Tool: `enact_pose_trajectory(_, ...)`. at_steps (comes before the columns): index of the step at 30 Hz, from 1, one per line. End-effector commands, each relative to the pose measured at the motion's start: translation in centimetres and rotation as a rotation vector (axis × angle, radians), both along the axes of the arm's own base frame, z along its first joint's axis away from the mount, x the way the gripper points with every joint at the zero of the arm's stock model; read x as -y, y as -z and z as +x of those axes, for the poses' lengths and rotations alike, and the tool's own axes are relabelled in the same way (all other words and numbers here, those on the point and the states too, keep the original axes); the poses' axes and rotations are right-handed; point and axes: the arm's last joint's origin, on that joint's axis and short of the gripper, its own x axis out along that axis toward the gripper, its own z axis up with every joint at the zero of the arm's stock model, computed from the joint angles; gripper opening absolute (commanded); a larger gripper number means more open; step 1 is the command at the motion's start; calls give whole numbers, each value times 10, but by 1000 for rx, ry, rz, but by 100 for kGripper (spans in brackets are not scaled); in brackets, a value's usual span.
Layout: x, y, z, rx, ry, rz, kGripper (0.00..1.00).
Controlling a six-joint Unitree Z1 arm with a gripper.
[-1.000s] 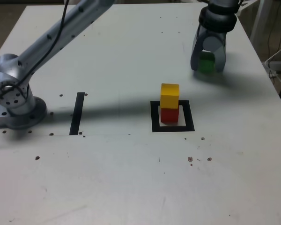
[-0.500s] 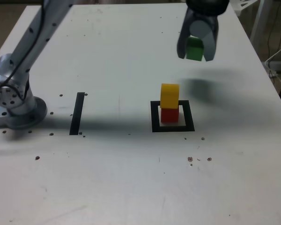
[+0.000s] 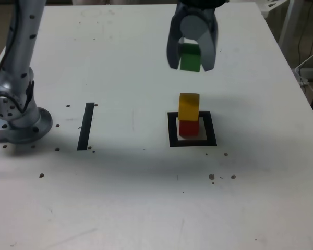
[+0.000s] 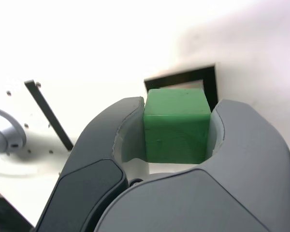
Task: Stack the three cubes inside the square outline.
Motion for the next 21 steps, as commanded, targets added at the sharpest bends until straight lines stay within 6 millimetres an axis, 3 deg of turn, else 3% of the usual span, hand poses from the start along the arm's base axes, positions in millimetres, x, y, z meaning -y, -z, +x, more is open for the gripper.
enact_pose_trajectory(1,4,-1,-6,-18,-4,-8,30)
enact_pose_trajectory(21,23,9,-7,-21,-2,-74,30)
